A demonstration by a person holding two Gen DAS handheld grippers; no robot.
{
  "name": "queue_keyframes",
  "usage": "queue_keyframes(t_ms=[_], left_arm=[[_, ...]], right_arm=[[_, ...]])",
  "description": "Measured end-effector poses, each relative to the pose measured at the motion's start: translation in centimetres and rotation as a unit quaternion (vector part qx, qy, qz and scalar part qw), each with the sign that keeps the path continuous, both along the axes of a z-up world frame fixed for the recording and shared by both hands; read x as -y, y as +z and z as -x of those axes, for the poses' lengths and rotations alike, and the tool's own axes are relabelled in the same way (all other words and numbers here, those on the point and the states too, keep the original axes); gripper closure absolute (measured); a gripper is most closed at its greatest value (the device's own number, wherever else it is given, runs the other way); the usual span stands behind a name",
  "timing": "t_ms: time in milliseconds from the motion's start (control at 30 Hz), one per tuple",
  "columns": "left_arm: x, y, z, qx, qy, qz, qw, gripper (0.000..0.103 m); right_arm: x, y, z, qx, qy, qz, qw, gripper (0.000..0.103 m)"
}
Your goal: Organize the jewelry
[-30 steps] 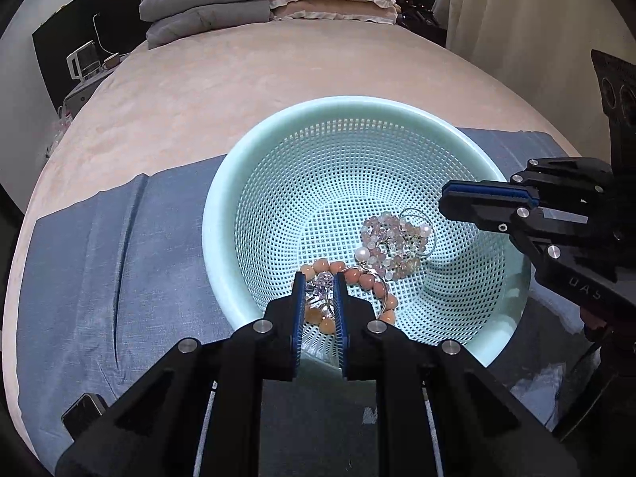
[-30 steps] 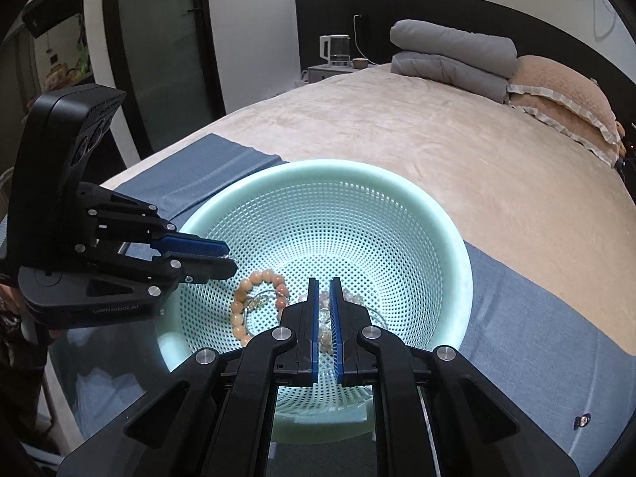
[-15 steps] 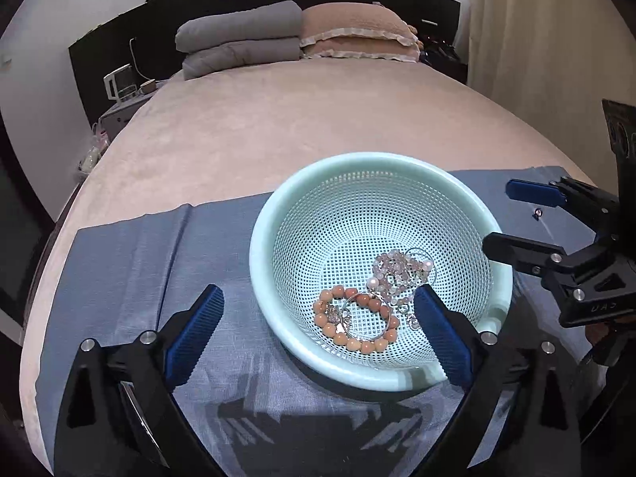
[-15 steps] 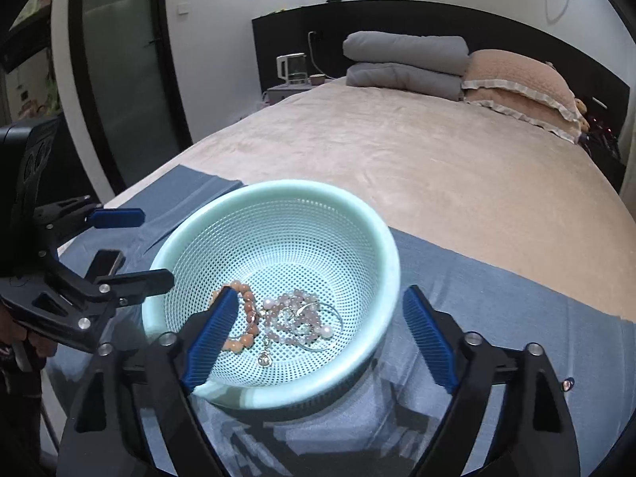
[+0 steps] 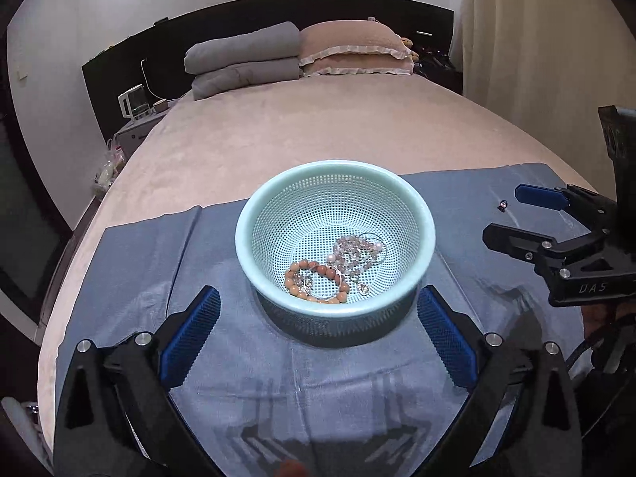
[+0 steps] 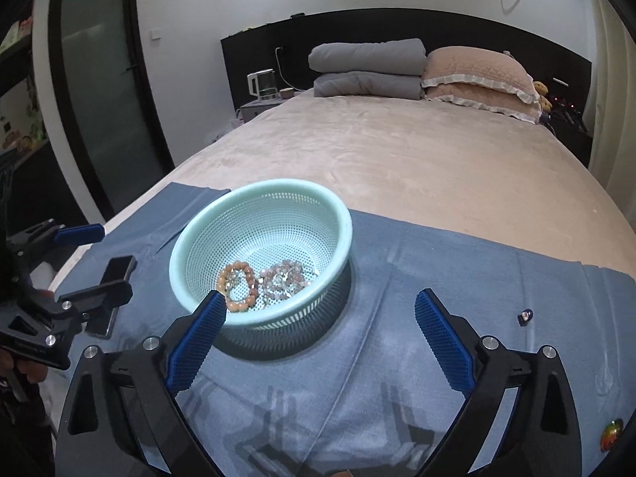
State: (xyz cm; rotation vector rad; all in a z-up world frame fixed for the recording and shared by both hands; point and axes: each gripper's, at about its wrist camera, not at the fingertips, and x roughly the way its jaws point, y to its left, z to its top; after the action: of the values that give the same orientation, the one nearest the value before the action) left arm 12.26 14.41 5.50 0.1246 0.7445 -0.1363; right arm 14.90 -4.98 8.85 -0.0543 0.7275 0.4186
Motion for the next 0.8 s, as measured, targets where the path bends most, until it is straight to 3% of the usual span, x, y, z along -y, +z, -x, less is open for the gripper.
queue_keyframes(t_ms=[200, 367, 800], left_arm=[[1.6, -0.1, 3.0, 0.008, -0.003, 0.012, 0.9999, 0.006], [2.0, -1.6, 4.9, 0.004, -0.001, 0.013, 0.9999, 0.006], [2.4, -4.6, 8.1, 0.017, 0.064, 0.008, 0.9978, 0.006]], right_arm=[[1.4, -0.5, 3.2, -0.022, 0.015, -0.03, 0.999, 0.01], [2.1, -1.3, 5.0, -0.014, 0.005, -0.018, 1.0, 0.009], [2.0, -4.1, 9.7, 0.008, -0.012, 0.003, 1.0, 0.009]])
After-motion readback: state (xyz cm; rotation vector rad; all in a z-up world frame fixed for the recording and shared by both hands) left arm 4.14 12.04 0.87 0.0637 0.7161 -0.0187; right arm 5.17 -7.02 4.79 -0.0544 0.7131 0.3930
